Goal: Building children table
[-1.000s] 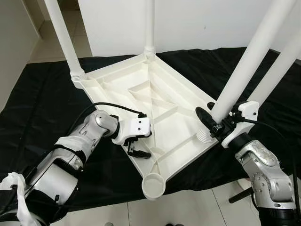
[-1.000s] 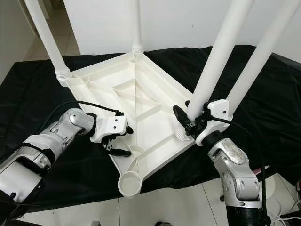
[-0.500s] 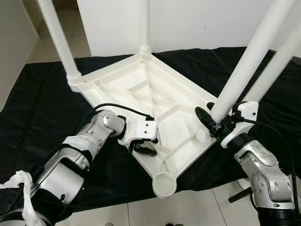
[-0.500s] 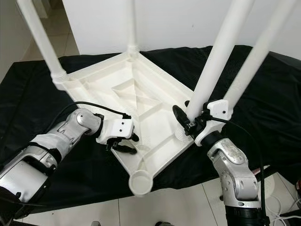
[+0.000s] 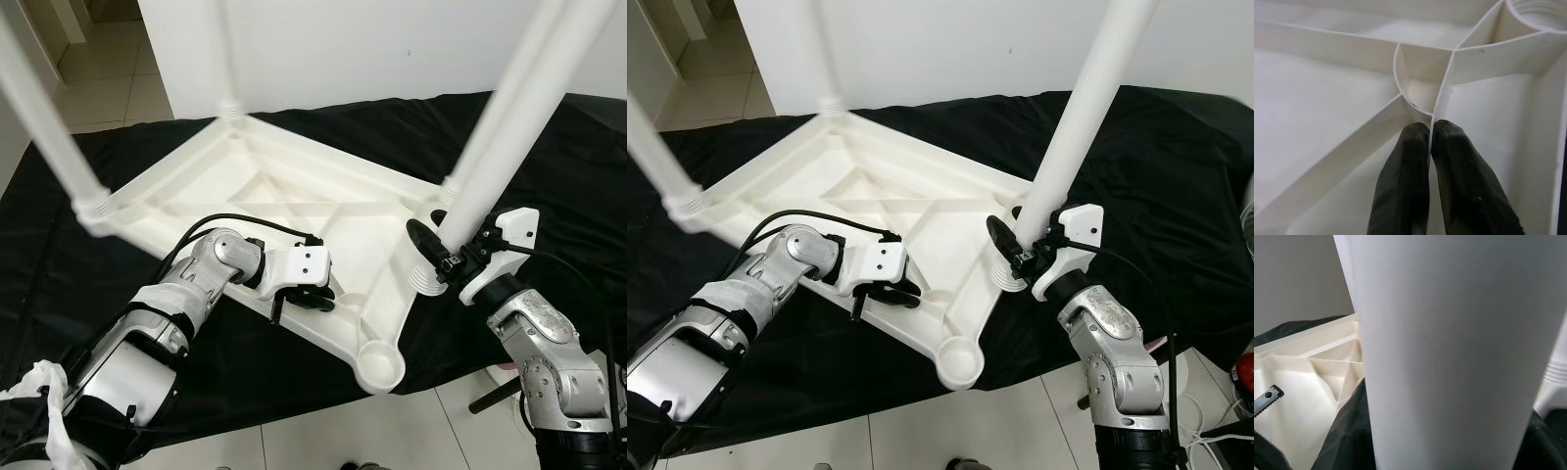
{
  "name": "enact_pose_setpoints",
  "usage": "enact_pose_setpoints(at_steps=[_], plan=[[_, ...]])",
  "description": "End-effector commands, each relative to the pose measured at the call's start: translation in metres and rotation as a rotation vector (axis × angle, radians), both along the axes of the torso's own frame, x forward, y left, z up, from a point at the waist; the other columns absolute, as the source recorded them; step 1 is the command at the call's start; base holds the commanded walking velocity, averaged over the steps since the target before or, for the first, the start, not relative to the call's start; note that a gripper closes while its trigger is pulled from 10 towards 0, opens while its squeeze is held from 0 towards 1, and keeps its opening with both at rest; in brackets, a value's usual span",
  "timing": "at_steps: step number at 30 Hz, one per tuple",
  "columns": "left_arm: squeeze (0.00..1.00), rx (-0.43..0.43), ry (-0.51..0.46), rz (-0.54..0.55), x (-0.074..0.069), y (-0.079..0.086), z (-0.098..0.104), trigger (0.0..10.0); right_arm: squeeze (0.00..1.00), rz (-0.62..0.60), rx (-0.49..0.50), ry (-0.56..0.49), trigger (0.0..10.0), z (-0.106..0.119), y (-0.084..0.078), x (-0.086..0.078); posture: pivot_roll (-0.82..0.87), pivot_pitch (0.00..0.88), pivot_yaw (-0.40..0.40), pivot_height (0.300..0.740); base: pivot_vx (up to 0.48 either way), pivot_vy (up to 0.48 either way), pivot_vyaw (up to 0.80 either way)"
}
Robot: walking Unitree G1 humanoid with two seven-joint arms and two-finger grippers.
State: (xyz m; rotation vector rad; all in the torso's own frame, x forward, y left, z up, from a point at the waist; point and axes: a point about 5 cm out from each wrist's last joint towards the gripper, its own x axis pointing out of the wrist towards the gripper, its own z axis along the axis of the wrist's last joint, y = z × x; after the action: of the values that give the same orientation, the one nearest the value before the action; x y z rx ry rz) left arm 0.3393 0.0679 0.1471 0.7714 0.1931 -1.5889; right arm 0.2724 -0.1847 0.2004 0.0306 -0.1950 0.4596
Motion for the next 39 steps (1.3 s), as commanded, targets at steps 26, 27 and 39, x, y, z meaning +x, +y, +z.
enact_pose_setpoints(at_steps=[26, 27, 39], plan=[[1.0, -0.472, -0.06, 0.566, 0.011, -0.013, 0.004, 10.0, 0.0, -0.032, 0.059, -0.015, 10.0, 0.005, 0.014, 0.019, 0.03, 0.091, -0.011, 0.74, 0.0, 0.0, 0.0], [1.0, -0.472, -0.06, 0.566, 0.011, -0.013, 0.004, 10.0, 0.0, -0.032, 0.059, -0.015, 10.0, 0.005, 0.014, 0.019, 0.03, 0.091, -0.011, 0.74, 0.0, 0.0, 0.0], [0.0, -0.639, -0.072, 0.567, 0.004, 0.004, 0.042, 10.0, 0.0, -0.037, 0.085, 0.004, 10.0, 0.002, 0.027, 0.025, 0.04, 0.102, -0.027, 0.74, 0.0, 0.0, 0.0]])
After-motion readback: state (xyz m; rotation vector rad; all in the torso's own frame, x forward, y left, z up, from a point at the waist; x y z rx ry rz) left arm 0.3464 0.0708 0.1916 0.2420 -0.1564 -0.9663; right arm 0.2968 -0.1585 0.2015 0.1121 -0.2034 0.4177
